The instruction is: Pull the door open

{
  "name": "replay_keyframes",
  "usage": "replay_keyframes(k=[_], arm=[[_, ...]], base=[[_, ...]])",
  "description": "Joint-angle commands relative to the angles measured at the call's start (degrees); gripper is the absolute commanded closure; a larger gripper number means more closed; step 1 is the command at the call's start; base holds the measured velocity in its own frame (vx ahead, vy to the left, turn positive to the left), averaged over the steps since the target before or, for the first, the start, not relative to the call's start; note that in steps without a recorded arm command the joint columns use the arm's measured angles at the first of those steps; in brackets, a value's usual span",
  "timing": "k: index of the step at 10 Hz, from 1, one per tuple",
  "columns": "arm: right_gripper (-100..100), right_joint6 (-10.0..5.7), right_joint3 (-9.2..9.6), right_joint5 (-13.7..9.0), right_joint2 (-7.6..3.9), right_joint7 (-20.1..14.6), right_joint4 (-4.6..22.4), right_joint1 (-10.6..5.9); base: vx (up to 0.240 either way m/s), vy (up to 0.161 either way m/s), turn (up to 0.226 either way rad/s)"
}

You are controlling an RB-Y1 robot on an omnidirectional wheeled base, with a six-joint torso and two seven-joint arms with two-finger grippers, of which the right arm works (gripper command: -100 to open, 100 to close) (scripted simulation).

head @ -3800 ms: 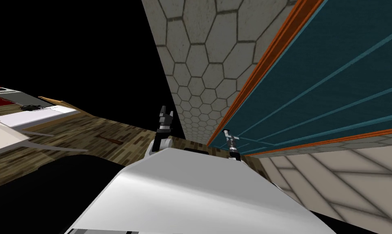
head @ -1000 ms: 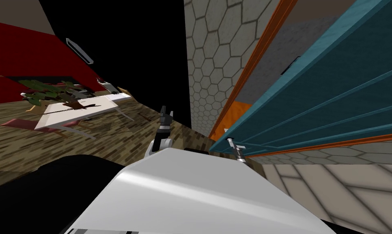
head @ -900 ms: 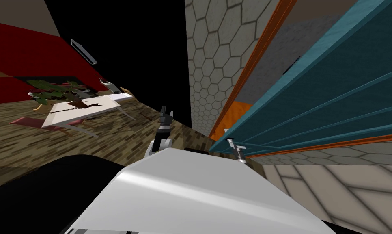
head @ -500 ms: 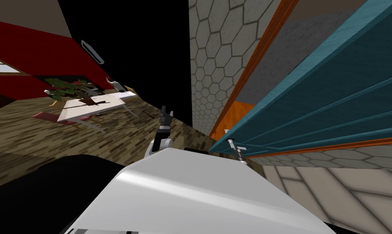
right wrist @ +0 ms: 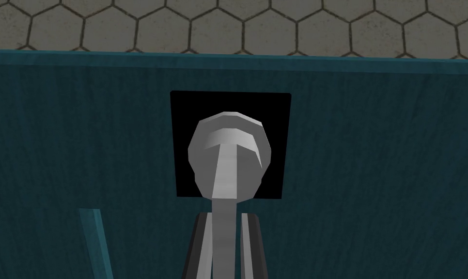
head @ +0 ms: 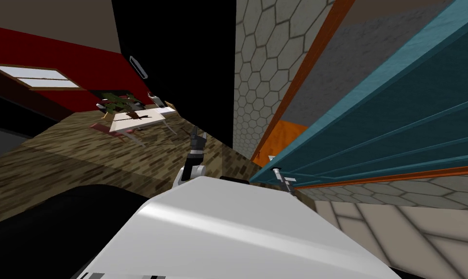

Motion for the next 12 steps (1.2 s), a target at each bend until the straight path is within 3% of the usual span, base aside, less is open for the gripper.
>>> replay_keyframes(k=[1, 3, 5, 7, 8, 10, 12], arm=[[100, -1.82, 0.37, -0.2, -0.16, -0.2, 1.7, -0.01], [100, -3.35, 0.81, -0.3, -0.47, -0.4, 2.5, 0.43], [100, -2.17, 0.99, -0.2, 0.3, -0.1, 3.3, -1.05], [100, -2.17, 0.99, -0.2, 0.3, -0.1, 3.3, -1.05], [100, -0.41, 1.0, -0.5, 0.97, 0.6, 3.1, -2.52], [100, -0.01, 1.0, -0.5, 1.12, 0.8, 3.1, -2.86], [100, 1.86, 1.0, -0.8, 1.83, 1.5, 2.9, -4.43]], base=[[-0.276, -0.105, 0.215], [-0.238, -0.08, 0.186], [-0.128, -0.024, 0.059], [-0.118, -0.032, 0.048], [-0.176, -0.046, 0.123], [-0.173, -0.067, 0.106], [-0.151, -0.037, 0.095]])
